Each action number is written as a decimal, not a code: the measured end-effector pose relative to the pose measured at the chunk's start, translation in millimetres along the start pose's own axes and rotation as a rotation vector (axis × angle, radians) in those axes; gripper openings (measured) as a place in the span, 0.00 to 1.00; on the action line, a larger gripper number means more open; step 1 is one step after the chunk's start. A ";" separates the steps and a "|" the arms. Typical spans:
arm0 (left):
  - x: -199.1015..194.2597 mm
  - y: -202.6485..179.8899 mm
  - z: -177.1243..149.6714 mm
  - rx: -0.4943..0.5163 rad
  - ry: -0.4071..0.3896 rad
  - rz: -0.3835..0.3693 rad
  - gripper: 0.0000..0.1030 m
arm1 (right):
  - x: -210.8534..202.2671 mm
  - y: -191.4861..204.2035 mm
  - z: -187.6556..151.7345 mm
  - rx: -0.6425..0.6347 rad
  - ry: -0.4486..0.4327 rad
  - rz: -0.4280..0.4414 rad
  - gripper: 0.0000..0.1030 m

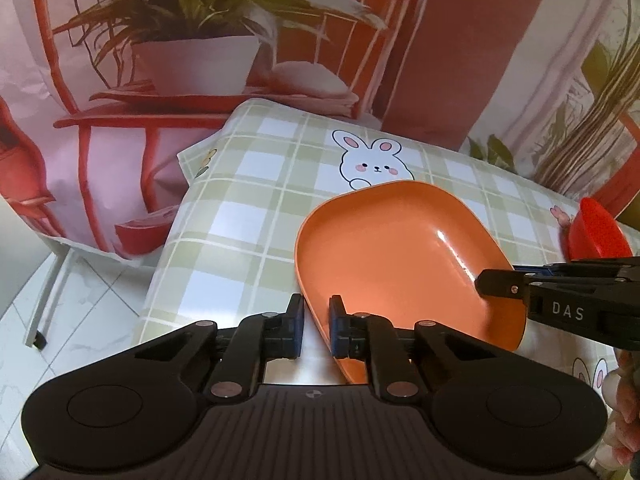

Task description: Organize plates and bowls

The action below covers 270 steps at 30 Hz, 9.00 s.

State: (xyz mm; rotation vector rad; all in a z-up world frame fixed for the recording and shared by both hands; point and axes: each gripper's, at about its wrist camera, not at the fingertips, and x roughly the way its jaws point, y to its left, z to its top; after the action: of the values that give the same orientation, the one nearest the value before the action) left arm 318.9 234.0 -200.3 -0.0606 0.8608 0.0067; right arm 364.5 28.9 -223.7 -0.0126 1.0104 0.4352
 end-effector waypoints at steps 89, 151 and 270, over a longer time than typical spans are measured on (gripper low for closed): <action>-157.4 -212.9 -130.9 0.325 -0.120 -0.145 0.12 | -268.9 -129.1 -217.7 0.290 -0.008 -0.007 0.08; -120.7 -221.5 -181.8 0.360 -0.056 -0.173 0.13 | -261.3 -128.0 -277.0 0.277 0.122 -0.070 0.10; -20.8 -373.2 -63.3 0.217 -0.192 -0.282 0.39 | -226.2 -388.7 -158.2 0.208 -0.294 -0.150 0.19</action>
State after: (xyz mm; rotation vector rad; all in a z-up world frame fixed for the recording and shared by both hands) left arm 268.7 -141.8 -206.8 0.0223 0.6516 -0.3400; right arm 272.0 -438.1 -196.4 0.1575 0.7543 0.1856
